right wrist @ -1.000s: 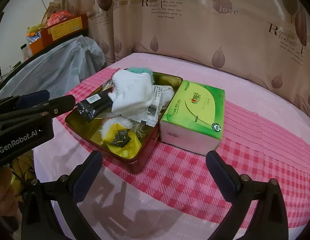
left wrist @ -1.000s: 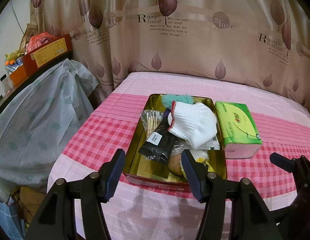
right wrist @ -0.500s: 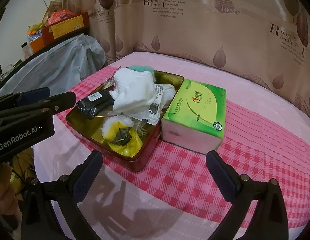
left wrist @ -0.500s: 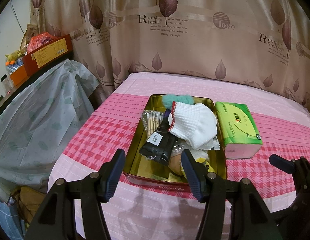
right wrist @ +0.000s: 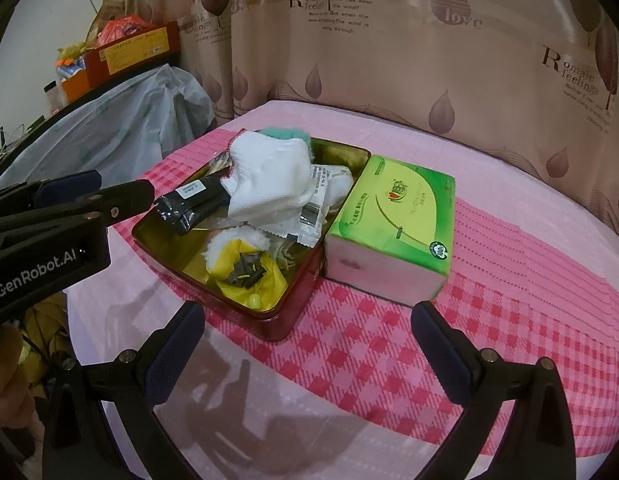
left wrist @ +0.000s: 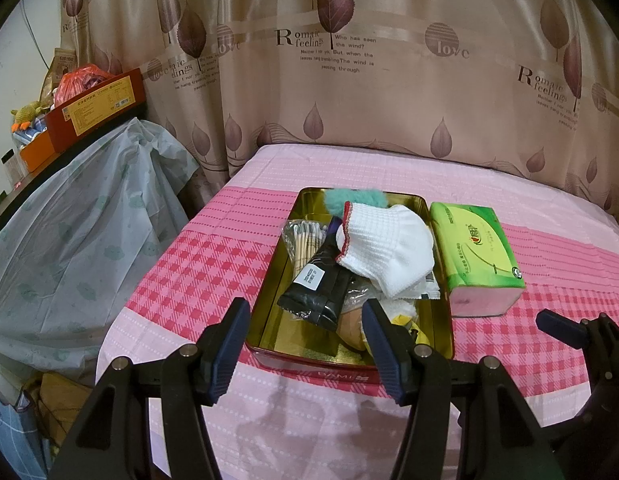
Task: Organize soft objects
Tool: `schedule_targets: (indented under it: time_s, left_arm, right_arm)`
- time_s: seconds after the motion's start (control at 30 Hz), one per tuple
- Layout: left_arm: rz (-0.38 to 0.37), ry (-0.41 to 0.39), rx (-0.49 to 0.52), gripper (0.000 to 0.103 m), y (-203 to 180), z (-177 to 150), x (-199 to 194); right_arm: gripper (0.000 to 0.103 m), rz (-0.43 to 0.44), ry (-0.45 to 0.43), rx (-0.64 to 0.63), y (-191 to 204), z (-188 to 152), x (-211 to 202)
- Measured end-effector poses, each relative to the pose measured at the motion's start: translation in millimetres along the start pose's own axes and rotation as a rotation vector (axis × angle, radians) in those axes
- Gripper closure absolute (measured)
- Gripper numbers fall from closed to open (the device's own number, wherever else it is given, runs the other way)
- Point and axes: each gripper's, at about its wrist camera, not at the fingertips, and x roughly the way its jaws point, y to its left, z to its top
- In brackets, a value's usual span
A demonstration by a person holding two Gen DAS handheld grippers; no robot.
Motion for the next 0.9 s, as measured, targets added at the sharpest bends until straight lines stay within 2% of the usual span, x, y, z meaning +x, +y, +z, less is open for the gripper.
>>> schedule_targets:
  time_s: [0.9]
  left_arm:
    - [-0.004,-0.009,0.003,0.043,1.7,-1.8,-0.4]
  right_arm:
    - [0.001,0.000,0.004,0.004,2.0,-0.4,-0.3]
